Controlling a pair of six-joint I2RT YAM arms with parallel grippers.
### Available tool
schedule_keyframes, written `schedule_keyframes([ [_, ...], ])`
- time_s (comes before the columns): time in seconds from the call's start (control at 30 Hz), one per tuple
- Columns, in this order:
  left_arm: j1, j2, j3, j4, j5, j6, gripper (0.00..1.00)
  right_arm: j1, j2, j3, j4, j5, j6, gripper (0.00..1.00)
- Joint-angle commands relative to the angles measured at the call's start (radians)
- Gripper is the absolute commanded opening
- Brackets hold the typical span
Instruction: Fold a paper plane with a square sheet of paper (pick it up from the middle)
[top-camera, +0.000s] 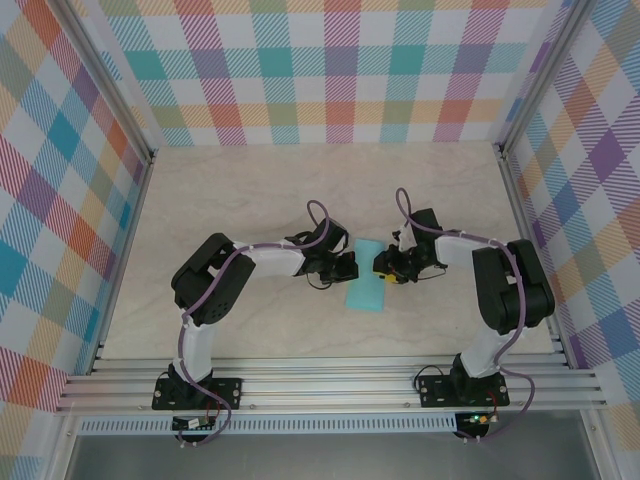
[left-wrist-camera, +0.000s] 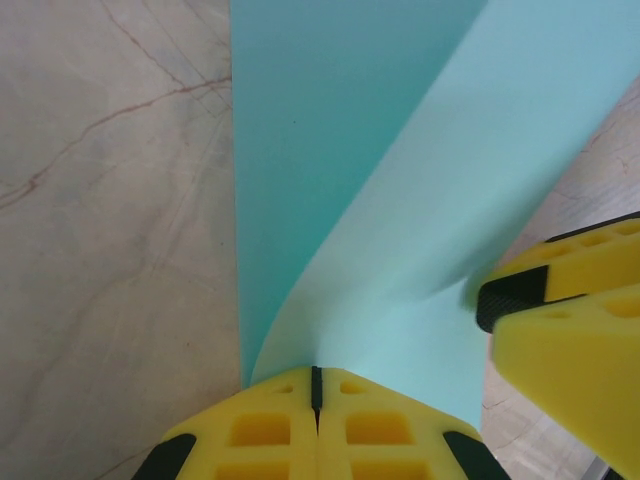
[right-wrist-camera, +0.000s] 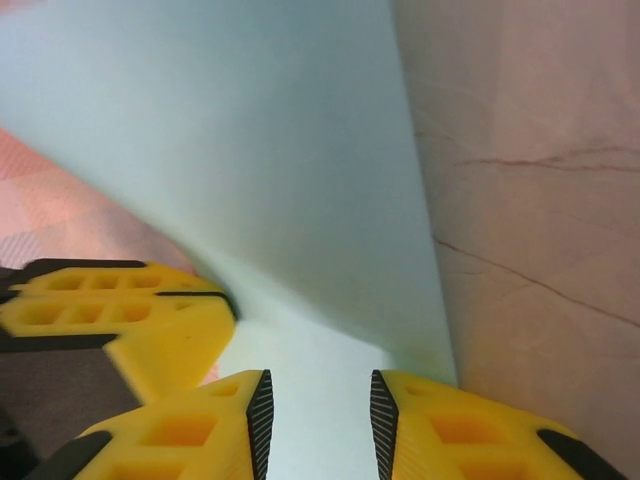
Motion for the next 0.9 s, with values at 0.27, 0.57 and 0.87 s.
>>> schedule_keyframes([
  [0.27,-0.012,0.039,-0.001,-0.124,-0.022,0.019,0.0,-0.034,0.077,0.075,0.004,0.0,-0.039,0.33],
  [0.57,-0.012,0.037,-0.001,-0.127,-0.022,0.019,0.0,-0.04,0.08,0.088,-0.011,0.021,-0.034,0.34],
  [0.87,-0.013,0.04,-0.001,-0.127,-0.021,0.019,0.0,-0.044,0.099,0.2,-0.056,0.006,-0.052,0.34],
])
